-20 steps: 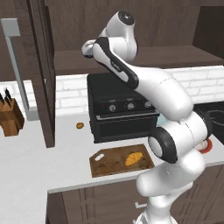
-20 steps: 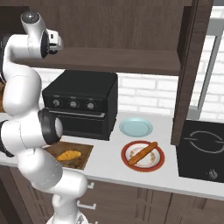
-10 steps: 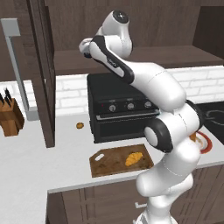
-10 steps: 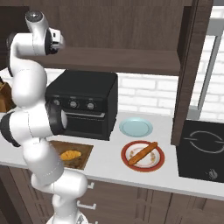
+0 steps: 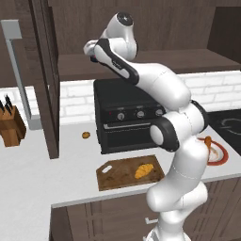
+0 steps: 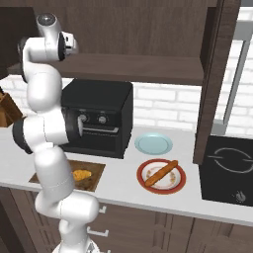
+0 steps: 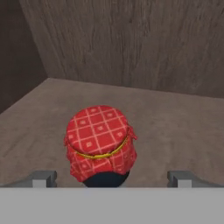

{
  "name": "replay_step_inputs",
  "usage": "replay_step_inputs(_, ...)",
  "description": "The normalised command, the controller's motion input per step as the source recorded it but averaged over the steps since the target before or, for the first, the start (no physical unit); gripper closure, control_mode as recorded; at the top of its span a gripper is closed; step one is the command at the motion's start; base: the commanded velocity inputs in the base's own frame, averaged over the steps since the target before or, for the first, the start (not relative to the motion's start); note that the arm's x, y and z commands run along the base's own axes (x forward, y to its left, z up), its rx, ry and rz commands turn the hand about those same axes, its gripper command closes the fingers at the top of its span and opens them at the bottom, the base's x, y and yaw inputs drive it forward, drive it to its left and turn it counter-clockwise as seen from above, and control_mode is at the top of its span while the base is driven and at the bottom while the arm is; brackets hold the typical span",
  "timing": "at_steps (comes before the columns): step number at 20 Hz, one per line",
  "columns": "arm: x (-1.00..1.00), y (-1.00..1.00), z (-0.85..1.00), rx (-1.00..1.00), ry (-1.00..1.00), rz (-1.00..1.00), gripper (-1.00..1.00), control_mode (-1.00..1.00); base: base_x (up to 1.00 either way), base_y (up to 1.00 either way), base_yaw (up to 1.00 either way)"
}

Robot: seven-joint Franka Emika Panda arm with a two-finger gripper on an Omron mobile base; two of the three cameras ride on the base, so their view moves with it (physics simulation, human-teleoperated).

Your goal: From the different types of pastries on the counter, select a croissant and place it on the cutting board. Then retrieve a jar of jam from the cabinet and place it alongside the croissant on the cutting board.

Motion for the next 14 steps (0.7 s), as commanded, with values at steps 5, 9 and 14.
replay_step_inputs(5, 0.19, 0.34, -0.03, 0.00, 0.00, 0.00, -1.00, -1.00, 0.00, 0.00, 0.00)
replay_step_inputs(9, 0.05, 0.36, -0.11, 0.00, 0.01, 0.00, -1.00, -1.00, 0.00, 0.00, 0.00)
replay_step_inputs(14, 0.00, 0.14, -0.12, 0.00, 0.00, 0.00, -1.00, -1.00, 0.00, 0.00, 0.00)
